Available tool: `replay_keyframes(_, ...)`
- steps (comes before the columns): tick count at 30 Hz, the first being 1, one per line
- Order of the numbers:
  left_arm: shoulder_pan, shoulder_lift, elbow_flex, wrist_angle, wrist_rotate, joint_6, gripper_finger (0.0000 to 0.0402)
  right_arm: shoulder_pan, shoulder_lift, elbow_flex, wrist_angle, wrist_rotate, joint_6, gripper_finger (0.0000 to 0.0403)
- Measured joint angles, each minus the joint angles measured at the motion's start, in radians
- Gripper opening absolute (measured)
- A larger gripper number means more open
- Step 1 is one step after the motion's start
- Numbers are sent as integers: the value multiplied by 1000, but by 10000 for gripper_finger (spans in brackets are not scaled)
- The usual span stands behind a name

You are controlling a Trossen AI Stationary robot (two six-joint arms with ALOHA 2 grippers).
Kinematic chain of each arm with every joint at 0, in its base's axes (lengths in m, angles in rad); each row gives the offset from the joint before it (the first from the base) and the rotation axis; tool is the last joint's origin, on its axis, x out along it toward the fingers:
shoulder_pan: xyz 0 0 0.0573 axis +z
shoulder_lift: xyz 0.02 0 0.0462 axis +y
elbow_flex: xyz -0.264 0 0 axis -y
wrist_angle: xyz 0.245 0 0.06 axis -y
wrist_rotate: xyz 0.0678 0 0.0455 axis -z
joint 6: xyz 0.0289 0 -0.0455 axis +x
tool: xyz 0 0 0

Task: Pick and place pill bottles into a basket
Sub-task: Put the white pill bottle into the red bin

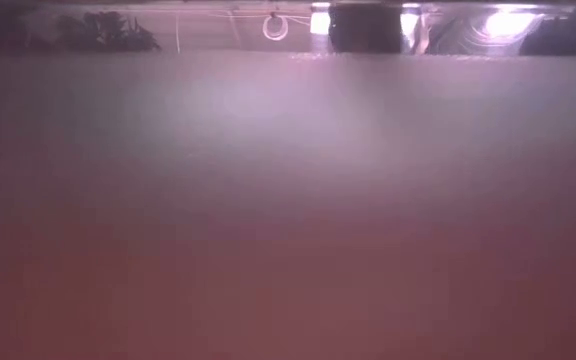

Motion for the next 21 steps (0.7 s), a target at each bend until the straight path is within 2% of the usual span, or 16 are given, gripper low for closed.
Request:
replay_keyframes(10, -7, 9, -2, -4, 58, -8, 207, 0, 1, 0, -2, 0, 0, 264)
replay_keyframes(21, -7, 27, -2, 12, 64, -3, 207, 0, 0, 0, -1, 1, 0, 264)
